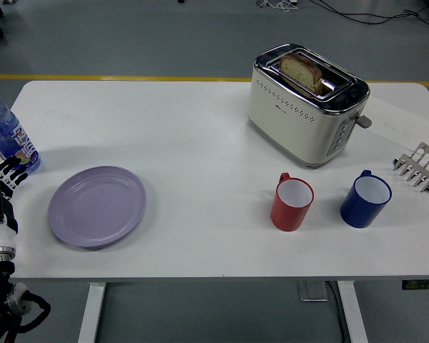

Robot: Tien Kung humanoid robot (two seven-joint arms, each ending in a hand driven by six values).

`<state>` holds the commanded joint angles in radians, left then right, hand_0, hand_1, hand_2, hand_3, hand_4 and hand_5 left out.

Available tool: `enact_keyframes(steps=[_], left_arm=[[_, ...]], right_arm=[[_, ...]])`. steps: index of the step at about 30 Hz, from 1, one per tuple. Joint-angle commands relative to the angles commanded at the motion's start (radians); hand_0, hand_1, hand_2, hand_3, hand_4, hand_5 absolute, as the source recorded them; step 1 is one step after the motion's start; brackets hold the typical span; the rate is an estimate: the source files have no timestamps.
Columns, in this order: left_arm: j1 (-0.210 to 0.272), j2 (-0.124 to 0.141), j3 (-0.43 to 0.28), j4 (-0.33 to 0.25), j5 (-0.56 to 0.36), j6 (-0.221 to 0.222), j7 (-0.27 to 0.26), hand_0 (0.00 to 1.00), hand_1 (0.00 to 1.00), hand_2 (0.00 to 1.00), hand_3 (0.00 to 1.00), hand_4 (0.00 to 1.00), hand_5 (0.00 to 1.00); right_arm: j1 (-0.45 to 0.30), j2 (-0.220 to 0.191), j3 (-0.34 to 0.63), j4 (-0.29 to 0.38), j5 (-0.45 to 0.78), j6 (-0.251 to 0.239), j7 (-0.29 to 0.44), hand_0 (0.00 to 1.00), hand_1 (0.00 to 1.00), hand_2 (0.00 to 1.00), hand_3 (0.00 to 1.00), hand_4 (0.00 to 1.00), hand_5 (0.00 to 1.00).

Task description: Push plate across desktop

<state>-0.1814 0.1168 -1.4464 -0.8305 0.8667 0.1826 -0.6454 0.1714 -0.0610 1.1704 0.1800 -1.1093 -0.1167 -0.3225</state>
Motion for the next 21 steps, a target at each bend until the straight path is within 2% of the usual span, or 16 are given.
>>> enact_keyframes(steps=[17,21], left_arm=[[-0.016,-0.014,0.063,0.032,-0.021,0.026,0.0,0.746,0.776,0.782,0.683,0.539,0.998],[-0.018,-0.019,0.094,0.035,-0.06,0.039,0.0,0.749,0.777,0.788,0.681,0.527,0.998]], right_arm=[[0.008,0.0,-0.009,0.0,0.009,-0.001,-0.001,0.531,0.502,0.617,0.553,0.251,0.204],[0.009,-0.001,-0.013,0.0,0.012,0.0,0.0,0.531,0.502,0.617,0.553,0.251,0.204]])
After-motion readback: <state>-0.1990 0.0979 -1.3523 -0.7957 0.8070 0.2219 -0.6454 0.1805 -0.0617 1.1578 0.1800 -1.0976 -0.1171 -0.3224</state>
